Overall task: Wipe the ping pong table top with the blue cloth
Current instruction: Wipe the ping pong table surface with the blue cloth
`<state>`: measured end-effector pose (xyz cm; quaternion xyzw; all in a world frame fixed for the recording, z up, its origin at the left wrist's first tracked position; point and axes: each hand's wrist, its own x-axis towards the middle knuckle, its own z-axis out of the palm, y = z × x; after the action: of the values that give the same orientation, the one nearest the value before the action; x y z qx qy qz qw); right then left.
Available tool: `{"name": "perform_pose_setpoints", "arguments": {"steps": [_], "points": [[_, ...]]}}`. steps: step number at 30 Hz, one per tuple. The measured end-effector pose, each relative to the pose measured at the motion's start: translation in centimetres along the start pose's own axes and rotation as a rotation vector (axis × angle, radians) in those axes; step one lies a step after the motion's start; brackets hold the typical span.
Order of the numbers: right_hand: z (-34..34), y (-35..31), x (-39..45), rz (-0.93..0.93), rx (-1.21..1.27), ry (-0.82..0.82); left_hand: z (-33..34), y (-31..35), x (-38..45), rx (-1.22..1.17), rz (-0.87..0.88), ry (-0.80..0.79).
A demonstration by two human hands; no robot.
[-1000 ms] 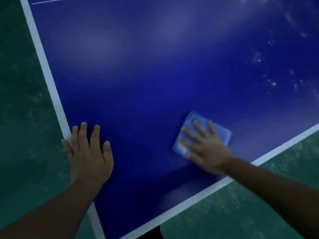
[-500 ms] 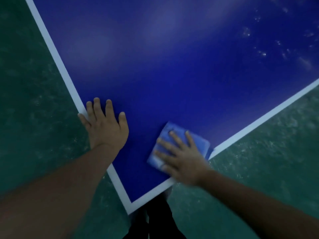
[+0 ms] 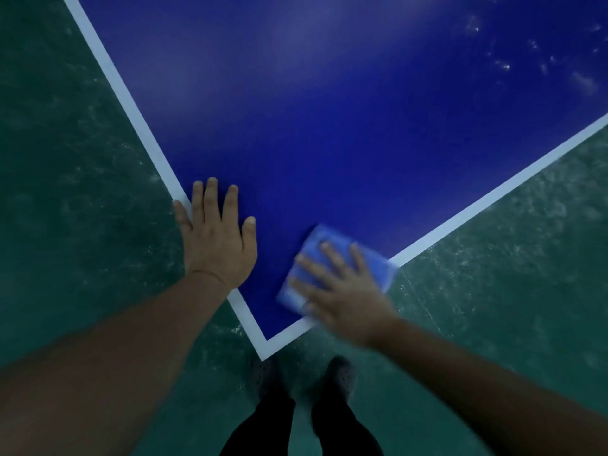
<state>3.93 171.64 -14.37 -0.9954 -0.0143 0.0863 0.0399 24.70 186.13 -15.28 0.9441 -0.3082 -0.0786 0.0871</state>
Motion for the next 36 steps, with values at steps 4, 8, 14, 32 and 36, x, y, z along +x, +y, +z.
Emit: {"name": "perform_pose_setpoints", "arguments": {"steps": [4,8,14,32,36], "points": [[-2.2,13.4,1.7,0.431,-0.017,-0.007,0.1,0.2,0.1,-0.001,0.008,0.013],[-3.1,12.8,6.7,0.751,0.1,0.054,0.0,0.1,0.0,-0.029,0.003,0.022],[-0.1,-1.5,1.4,-0.274,0.002,-0.053,0.0,0.1,0.0,-0.035,-0.003,0.027],[-1.4,1.6,2.3,-0.024,0.041,-0.039,-0.2,-0.1,0.0,-0.068,0.001,0.04],[0.0,-4.0,1.7,-0.191,0.029,-0.036,-0.3,0.0,0.0,-0.064,0.003,0.031]]}}
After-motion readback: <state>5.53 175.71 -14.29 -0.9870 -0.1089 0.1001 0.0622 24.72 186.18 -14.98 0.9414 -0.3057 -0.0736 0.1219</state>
